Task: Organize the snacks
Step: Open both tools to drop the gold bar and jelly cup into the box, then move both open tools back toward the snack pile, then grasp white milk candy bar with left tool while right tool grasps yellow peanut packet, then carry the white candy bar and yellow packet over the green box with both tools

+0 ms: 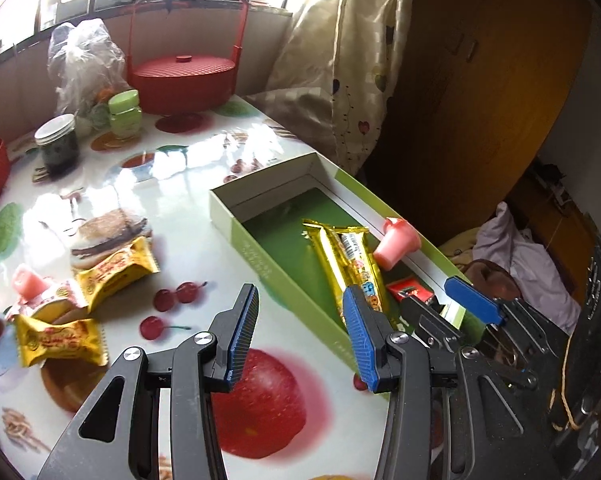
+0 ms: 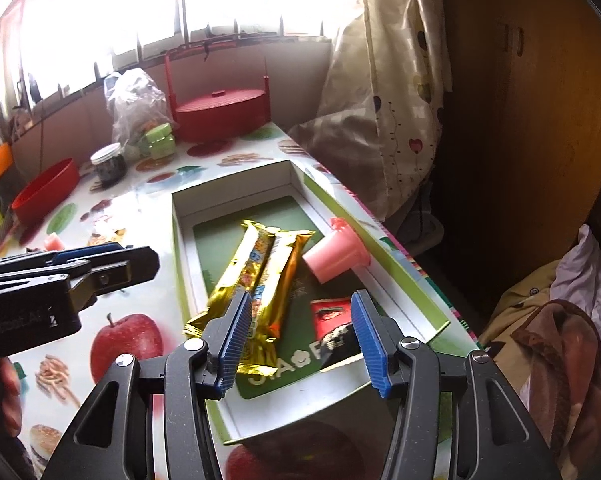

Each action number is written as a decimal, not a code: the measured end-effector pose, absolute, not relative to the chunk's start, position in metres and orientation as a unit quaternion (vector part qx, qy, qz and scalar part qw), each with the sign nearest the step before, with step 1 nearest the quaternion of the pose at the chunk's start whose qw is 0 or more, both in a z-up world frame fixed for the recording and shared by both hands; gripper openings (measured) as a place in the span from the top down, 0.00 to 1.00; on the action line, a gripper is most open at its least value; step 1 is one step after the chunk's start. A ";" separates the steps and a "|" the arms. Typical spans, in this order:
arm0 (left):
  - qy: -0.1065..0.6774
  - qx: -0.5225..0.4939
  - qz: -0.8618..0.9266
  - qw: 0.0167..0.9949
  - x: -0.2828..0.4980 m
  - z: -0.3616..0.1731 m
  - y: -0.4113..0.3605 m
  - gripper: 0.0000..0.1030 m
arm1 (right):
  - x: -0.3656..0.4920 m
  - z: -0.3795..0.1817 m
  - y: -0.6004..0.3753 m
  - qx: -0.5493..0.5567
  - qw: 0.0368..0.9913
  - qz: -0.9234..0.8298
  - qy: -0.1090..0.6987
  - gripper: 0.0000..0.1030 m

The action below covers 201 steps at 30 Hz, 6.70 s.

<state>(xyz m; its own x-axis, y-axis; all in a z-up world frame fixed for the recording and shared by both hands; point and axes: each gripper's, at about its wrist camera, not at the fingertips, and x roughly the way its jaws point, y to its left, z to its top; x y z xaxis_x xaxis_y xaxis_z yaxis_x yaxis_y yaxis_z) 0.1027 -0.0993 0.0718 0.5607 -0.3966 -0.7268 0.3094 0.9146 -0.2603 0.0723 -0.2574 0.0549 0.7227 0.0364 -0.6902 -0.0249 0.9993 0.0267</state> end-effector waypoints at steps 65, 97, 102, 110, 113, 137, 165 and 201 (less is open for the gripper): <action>0.426 -0.148 0.005 0.893 0.065 0.029 0.123 0.56 | 0.131 0.019 -0.033 -0.110 0.834 0.363 0.402 0.44; 0.436 -0.156 -0.019 0.886 0.082 0.022 0.122 0.56 | 0.115 0.010 -0.028 -0.091 0.813 0.368 0.442 0.79; 0.439 -0.145 -0.017 0.887 0.098 0.020 0.113 0.56 | 0.114 0.011 -0.049 -0.080 0.831 0.323 0.446 0.79; 0.449 -0.125 0.014 0.885 0.108 0.012 0.112 0.56 | 0.113 0.012 -0.073 -0.062 0.843 0.290 0.448 0.79; 0.451 -0.121 0.017 0.884 0.110 0.012 0.112 0.56 | 0.112 0.012 -0.075 -0.062 0.846 0.285 0.446 0.79; 0.438 -0.080 0.036 0.895 0.110 0.010 0.106 0.77 | 0.109 0.013 -0.078 -0.056 0.849 0.277 0.446 0.79; 0.401 -0.090 0.005 0.912 0.074 0.045 0.094 0.79 | 0.098 0.029 -0.087 -0.049 0.866 0.267 0.419 0.79; 0.382 -0.065 -0.130 0.913 0.100 0.084 -0.009 0.79 | 0.093 0.061 -0.179 0.006 0.905 0.165 0.391 0.79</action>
<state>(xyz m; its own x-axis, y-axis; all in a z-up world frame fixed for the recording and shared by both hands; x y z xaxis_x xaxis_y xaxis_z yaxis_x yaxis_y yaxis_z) 0.1004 -0.0093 0.0838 0.6744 -0.2864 -0.6806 0.1868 0.9579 -0.2180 0.0935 -0.1793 0.0613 0.6395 0.3041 -0.7061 -0.2949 0.9452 0.1401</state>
